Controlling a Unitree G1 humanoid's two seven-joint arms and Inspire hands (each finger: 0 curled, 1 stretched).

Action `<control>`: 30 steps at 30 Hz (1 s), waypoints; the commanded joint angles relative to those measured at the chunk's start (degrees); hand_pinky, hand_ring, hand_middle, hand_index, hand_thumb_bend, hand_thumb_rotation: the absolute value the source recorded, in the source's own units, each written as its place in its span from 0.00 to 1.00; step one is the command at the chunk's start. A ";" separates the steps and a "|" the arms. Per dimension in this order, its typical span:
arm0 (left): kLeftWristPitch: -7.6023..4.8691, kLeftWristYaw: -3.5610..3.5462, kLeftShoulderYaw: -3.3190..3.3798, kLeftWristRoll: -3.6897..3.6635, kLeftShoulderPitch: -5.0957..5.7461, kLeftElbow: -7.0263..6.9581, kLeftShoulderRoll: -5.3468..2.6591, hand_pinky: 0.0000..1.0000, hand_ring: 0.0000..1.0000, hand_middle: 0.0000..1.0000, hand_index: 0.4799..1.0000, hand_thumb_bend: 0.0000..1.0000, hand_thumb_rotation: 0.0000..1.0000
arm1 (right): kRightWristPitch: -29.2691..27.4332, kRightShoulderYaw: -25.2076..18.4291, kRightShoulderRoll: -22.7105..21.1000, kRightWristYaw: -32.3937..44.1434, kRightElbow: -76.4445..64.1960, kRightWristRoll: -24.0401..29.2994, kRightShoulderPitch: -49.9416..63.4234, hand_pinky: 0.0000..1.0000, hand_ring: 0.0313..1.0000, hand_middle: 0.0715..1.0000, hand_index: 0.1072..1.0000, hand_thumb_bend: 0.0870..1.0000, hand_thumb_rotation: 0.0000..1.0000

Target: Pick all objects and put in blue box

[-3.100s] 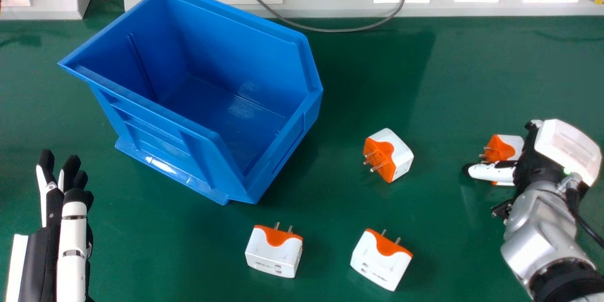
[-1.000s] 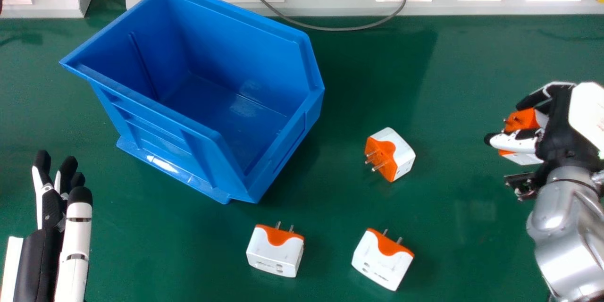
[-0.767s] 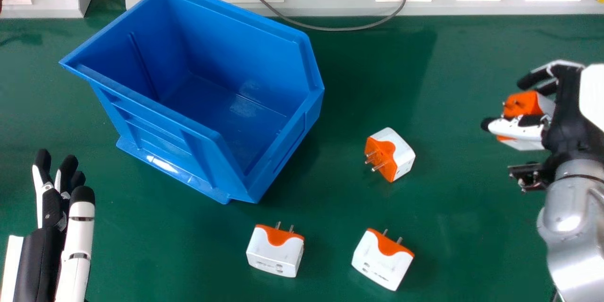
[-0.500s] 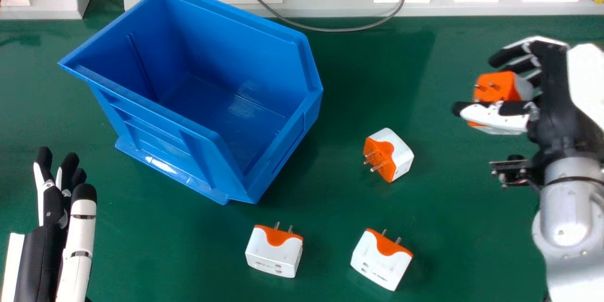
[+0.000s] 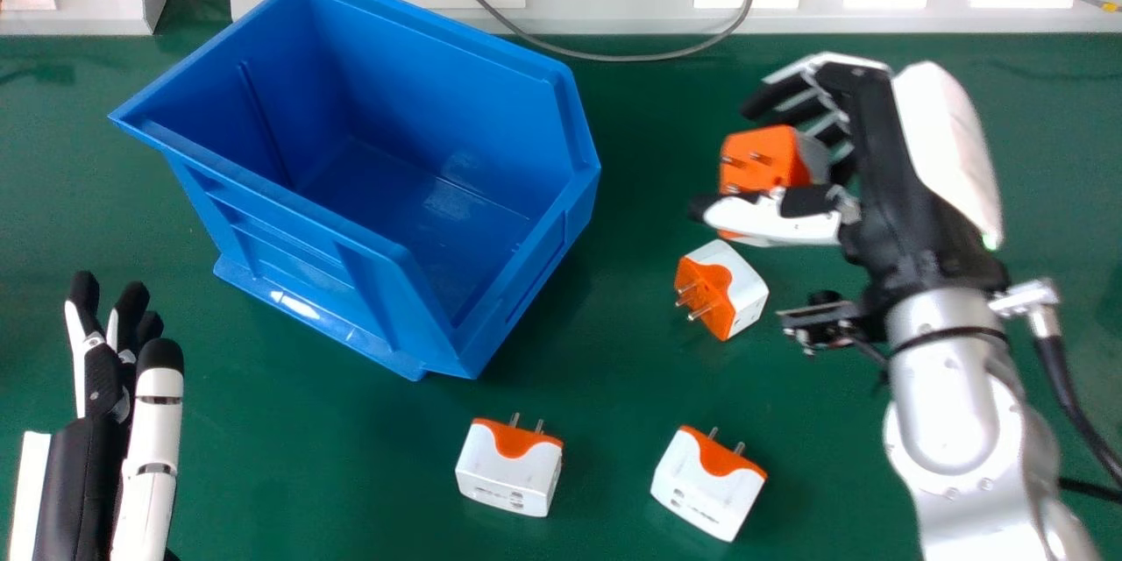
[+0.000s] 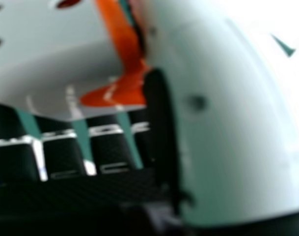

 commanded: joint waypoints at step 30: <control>-1.90 0.35 -0.07 0.45 3.10 -2.51 -1.57 1.00 1.00 1.00 1.00 0.33 0.82 | -15.39 8.75 18.03 -6.70 55.22 -0.25 -38.51 0.28 0.38 0.47 0.48 0.44 0.00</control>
